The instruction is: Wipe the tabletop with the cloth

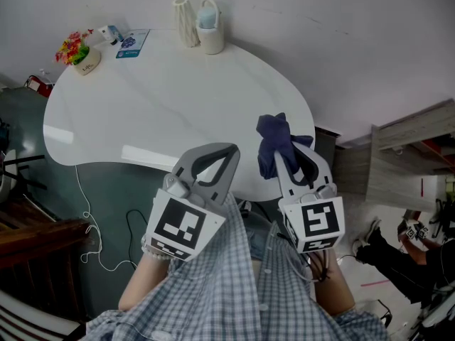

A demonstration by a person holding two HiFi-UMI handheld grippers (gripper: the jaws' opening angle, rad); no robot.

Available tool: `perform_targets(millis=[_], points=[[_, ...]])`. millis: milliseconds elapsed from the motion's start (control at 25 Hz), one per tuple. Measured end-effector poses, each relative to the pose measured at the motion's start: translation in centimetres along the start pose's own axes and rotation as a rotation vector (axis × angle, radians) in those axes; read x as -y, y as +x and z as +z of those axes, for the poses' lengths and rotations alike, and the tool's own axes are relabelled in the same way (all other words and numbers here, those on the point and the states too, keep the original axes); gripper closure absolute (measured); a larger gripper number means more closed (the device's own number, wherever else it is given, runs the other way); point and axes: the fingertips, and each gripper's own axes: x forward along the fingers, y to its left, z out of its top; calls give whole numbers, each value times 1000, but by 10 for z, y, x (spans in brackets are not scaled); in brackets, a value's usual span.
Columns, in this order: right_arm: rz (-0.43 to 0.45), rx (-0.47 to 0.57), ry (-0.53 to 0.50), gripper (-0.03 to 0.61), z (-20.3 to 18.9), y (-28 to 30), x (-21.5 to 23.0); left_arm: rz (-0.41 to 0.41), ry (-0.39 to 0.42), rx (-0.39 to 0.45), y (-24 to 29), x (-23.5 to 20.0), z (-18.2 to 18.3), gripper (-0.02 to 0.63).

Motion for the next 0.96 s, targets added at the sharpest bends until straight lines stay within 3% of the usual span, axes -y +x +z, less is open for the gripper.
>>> perform_targets(millis=[960], points=[[12, -2, 31, 495, -1, -1, -4, -2, 1, -2, -4, 1, -2, 609]])
